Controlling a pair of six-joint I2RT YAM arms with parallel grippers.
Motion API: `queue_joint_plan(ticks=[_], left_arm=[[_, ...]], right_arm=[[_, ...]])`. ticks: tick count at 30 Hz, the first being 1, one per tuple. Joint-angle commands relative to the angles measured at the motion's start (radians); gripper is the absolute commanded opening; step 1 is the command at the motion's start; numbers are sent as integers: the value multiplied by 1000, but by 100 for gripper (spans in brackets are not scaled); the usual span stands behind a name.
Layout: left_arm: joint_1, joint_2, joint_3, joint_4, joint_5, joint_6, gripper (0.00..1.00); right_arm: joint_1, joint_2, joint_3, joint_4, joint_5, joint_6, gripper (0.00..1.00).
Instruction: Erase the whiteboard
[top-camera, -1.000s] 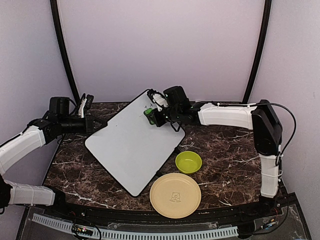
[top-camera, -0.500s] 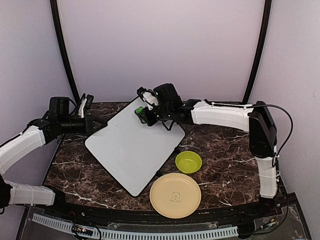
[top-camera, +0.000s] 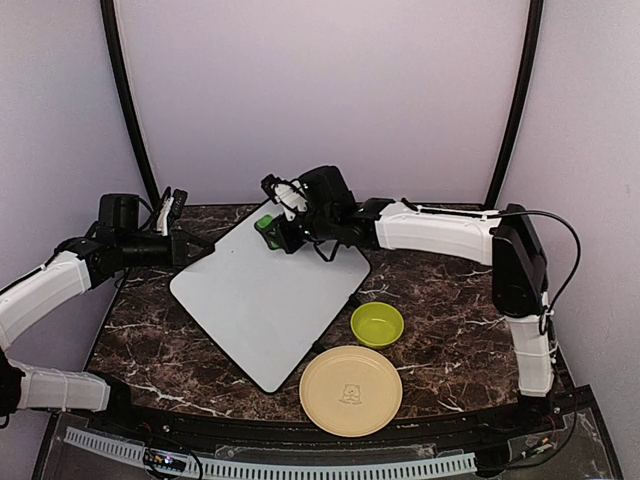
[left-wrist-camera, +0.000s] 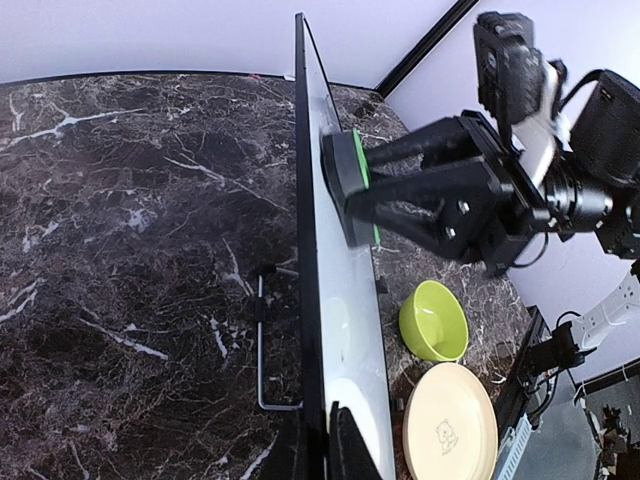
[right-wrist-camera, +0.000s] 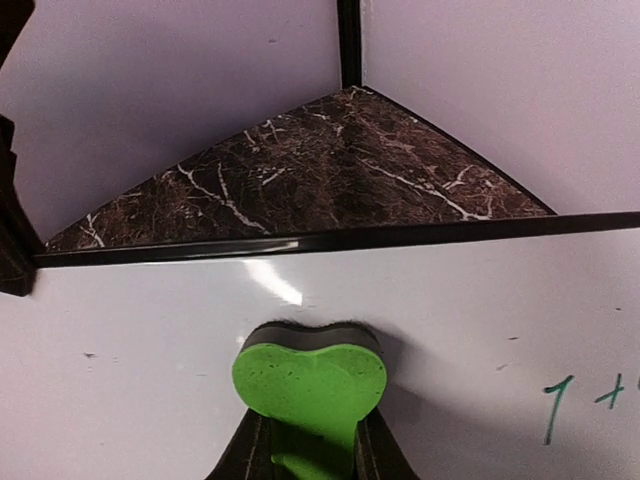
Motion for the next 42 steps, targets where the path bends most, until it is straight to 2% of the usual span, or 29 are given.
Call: queue_joint_plan(ticks=[1, 12, 16, 22, 31, 42], left_arm=[[-47, -9, 3, -4, 131, 110, 0], [-48, -4, 7, 0, 131, 111, 0], [-47, -4, 7, 2, 131, 112, 0], [-47, -9, 3, -1, 132, 114, 0], [-49, -7, 5, 2, 143, 114, 0], [-49, -12, 6, -5, 151, 127, 0]], right_arm=[[-109, 91, -12, -74, 68, 17, 0], [-218, 55, -92, -56, 68, 38, 0], [-232, 43, -122, -53, 93, 46, 0], [-225, 25, -158, -25, 43, 54, 0], [-206, 95, 35, -109, -4, 33, 0], [-175, 109, 148, -174, -104, 13, 0]])
